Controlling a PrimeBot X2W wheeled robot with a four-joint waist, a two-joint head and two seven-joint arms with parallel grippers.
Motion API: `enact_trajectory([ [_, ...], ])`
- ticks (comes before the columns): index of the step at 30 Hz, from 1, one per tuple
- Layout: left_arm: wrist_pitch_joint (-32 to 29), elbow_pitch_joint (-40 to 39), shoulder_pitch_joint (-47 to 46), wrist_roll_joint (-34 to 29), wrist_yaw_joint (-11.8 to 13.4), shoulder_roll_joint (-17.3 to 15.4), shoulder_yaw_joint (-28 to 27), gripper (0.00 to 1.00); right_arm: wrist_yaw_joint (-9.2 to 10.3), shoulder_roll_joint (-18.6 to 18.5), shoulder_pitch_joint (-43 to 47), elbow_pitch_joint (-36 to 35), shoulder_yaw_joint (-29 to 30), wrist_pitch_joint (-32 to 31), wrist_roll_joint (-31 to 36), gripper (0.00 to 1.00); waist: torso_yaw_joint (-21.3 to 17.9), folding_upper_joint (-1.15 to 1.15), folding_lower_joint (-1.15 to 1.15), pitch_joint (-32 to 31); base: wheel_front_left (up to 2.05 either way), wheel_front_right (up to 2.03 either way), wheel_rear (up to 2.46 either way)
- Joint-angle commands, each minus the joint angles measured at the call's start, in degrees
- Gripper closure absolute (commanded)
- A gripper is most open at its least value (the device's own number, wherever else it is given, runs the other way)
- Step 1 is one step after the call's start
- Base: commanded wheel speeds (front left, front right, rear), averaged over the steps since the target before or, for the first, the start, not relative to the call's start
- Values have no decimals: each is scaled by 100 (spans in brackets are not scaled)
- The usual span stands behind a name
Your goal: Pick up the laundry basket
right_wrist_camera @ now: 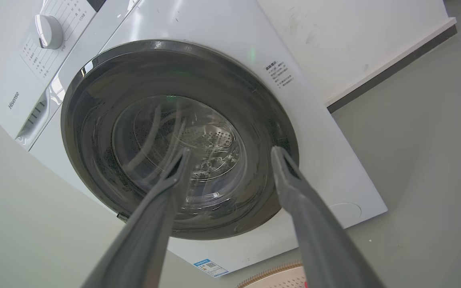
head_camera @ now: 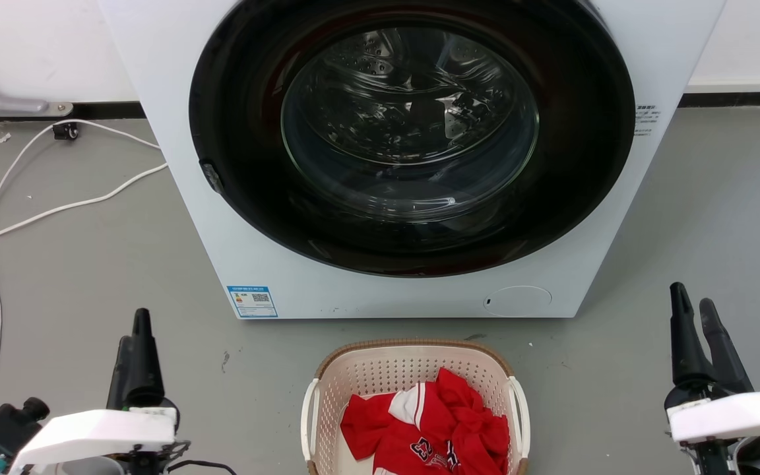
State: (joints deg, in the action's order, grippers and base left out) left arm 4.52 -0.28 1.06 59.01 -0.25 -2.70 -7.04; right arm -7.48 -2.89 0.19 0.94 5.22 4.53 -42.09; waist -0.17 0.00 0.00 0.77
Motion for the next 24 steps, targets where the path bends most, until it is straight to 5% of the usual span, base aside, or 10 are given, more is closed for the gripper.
enact_trajectory([
  [1,48,-151,-3,-174,6,-19,48,0,-1,-15,12,-136,-26,46,191,0,-1,0,0,2,0,0,0],
  [22,397,-658,260,-2861,-128,-21,923,0,-1,-10,322,-320,-303,394,1982,0,-28,0,0,22,0,0,0],
  [24,488,-589,285,-3486,-94,-106,1238,0,-1,-8,381,-233,-355,484,2352,0,-35,0,0,41,0,0,0],
])
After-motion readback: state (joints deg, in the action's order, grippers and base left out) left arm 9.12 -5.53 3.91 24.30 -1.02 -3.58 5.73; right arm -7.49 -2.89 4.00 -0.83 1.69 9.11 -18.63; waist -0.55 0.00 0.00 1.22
